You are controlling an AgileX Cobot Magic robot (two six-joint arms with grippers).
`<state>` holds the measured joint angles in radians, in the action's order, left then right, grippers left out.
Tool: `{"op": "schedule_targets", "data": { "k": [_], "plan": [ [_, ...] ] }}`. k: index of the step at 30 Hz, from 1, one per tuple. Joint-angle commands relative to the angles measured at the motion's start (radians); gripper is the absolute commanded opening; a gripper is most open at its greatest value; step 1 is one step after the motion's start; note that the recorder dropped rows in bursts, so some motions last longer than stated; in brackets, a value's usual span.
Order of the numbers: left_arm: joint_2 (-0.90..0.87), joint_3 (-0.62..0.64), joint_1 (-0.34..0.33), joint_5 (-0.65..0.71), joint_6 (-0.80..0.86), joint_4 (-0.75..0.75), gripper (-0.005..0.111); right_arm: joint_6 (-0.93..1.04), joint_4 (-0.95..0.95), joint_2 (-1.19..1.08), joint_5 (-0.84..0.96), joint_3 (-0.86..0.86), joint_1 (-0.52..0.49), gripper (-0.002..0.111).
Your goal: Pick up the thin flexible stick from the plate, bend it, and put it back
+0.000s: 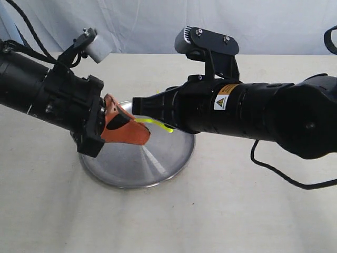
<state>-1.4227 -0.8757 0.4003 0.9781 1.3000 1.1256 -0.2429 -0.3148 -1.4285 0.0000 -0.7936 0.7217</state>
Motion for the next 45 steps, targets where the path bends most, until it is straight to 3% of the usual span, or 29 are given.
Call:
{"op": "schedule_targets", "data": {
  "k": [1,29,45],
  "plan": [
    [0.002,-0.011,-0.001,-0.126,-0.072,0.006,0.000,-0.001,-0.001,0.005,0.013,0.001,0.016,0.000],
    [0.002,-0.011,-0.001,-0.247,-0.251,-0.123,0.000,0.014,0.083,0.010,0.119,0.001,0.016,0.000],
    [0.002,-0.011,-0.001,-0.277,-0.272,-0.119,0.000,0.307,0.079,0.039,0.247,0.000,0.026,0.000]
  ]
}}
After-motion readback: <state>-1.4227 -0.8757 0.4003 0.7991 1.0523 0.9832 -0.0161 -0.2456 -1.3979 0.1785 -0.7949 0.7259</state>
